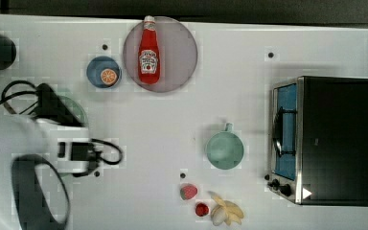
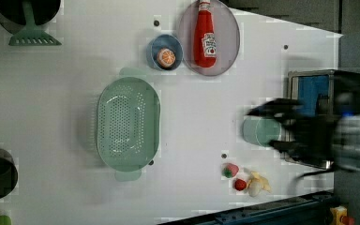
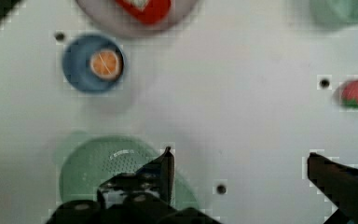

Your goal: Drag strainer left to right.

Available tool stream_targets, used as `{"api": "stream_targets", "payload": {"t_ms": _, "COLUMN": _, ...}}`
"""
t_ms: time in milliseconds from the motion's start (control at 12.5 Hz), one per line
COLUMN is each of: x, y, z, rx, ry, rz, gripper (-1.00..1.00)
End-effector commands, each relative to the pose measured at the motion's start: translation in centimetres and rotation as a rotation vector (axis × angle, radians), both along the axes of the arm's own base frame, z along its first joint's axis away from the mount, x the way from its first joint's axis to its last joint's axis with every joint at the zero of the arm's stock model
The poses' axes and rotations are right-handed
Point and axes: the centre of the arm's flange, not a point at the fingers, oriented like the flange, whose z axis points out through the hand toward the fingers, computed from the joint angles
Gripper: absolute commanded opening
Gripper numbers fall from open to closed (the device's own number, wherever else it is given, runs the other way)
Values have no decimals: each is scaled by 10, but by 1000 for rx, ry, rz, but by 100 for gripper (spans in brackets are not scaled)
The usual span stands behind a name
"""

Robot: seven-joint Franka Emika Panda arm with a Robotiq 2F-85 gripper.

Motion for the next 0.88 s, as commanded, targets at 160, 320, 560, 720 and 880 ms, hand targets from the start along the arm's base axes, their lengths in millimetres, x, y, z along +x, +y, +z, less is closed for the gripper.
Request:
{"api": "stream_targets", "payload": {"t_ms": 160, "x": -6, "y": 47, "z": -43, "rx": 44, "ry": 14, "rz": -350, "gripper": 100}}
{"api": "stream_targets", "payload": {"t_ms": 320, "x": -1, "y": 67, "z": -80, "rx": 64, "ry": 50, "rz": -439, "gripper": 100}}
{"api": "stream_targets", "payload": {"t_ms": 560, "x": 3, "y": 80, "z": -137, "rx": 84, "ry": 100, "rz": -544, "gripper": 100}}
{"api": "stream_targets", "payload": {"t_ms": 720, "x": 3, "y": 83, "z": -177, "rx": 97, "ry": 130, "rz": -580, "gripper": 100}}
{"api": "stream_targets", "payload": {"t_ms": 880, "x": 3, "y": 86, "z": -215, "rx": 142, "ry": 148, "rz": -596, "gripper": 100}}
